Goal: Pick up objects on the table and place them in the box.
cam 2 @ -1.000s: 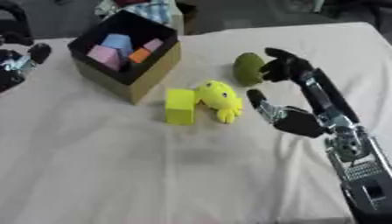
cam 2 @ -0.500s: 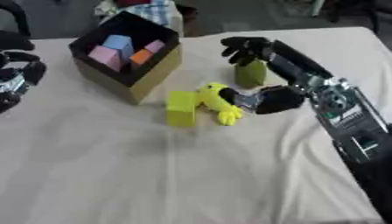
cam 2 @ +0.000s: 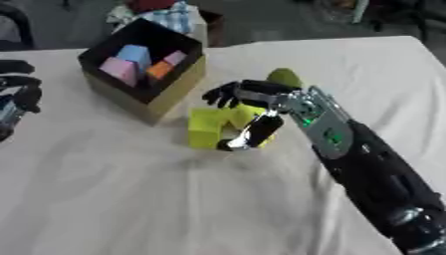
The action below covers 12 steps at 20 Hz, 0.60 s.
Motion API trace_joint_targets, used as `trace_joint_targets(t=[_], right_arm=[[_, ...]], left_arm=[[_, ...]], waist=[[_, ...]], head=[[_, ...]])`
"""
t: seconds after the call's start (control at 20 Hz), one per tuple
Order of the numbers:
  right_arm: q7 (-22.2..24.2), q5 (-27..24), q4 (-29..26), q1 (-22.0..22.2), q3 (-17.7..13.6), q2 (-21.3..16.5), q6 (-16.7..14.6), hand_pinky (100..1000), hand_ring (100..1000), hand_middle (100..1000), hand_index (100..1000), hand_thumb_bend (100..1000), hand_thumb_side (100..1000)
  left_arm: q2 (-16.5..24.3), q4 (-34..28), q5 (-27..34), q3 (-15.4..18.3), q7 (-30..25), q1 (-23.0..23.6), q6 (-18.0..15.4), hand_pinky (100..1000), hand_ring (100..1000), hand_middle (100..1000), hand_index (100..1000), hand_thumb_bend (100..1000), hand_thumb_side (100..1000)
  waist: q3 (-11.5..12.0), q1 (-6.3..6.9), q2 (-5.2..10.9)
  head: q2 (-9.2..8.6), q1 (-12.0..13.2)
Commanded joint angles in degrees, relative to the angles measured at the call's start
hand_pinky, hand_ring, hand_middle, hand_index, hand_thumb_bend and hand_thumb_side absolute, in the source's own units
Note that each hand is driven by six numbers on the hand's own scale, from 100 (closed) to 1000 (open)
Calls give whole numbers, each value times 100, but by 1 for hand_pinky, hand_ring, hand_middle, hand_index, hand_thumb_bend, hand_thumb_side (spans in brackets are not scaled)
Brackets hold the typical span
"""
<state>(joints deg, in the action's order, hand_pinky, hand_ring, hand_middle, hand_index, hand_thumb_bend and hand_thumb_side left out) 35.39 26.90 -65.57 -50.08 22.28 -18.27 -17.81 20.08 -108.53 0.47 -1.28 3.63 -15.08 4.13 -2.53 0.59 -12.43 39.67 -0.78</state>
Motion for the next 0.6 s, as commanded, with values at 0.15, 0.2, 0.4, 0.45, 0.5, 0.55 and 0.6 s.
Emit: trace_joint_targets(t=[0.15,0.2,0.4,0.45,0.5,0.55,0.6], right_arm=[[-301,748,491,-287,-302,254,-202,867,906,879,967,462,362],[-412,867,556,-311,-343,292,-212,874,911,880,967,464,365],[-815,1196,811,-375,-474,419,-217,869,898,868,966,458,380],[-859,1245,874,-385,-486,451,-226,866,891,864,967,455,384],[-886,1288,931,-394,-495,487,-237,863,886,859,966,454,387],[-903,1324,978,-402,-500,522,-250,858,878,851,966,452,388],[-916,1354,1015,-407,-505,550,-263,854,870,846,965,449,393]], left_arm=[[5,-107,-13,-18,-73,-26,-10,440,679,673,724,698,475],[-4,-106,-17,-23,-81,-22,-9,440,679,673,724,698,475],[-32,-98,-43,-31,-96,-8,-4,439,679,673,724,698,474],[-36,-98,-45,-33,-98,-8,-3,439,679,673,724,699,474],[-40,-98,-48,-35,-102,-7,-3,439,680,673,724,699,475],[-45,-96,-51,-39,-109,-8,-1,439,679,673,724,699,476],[-50,-93,-54,-42,-117,-9,3,439,679,673,724,699,477]], waist=[[38,-42,33],[46,-41,32],[87,-46,31],[99,-48,31],[109,-50,30],[118,-51,30],[124,-52,30]], head=[[-73,-80],[-70,-92],[-61,-126],[-61,-130],[-60,-130],[-58,-131],[-56,-133]])
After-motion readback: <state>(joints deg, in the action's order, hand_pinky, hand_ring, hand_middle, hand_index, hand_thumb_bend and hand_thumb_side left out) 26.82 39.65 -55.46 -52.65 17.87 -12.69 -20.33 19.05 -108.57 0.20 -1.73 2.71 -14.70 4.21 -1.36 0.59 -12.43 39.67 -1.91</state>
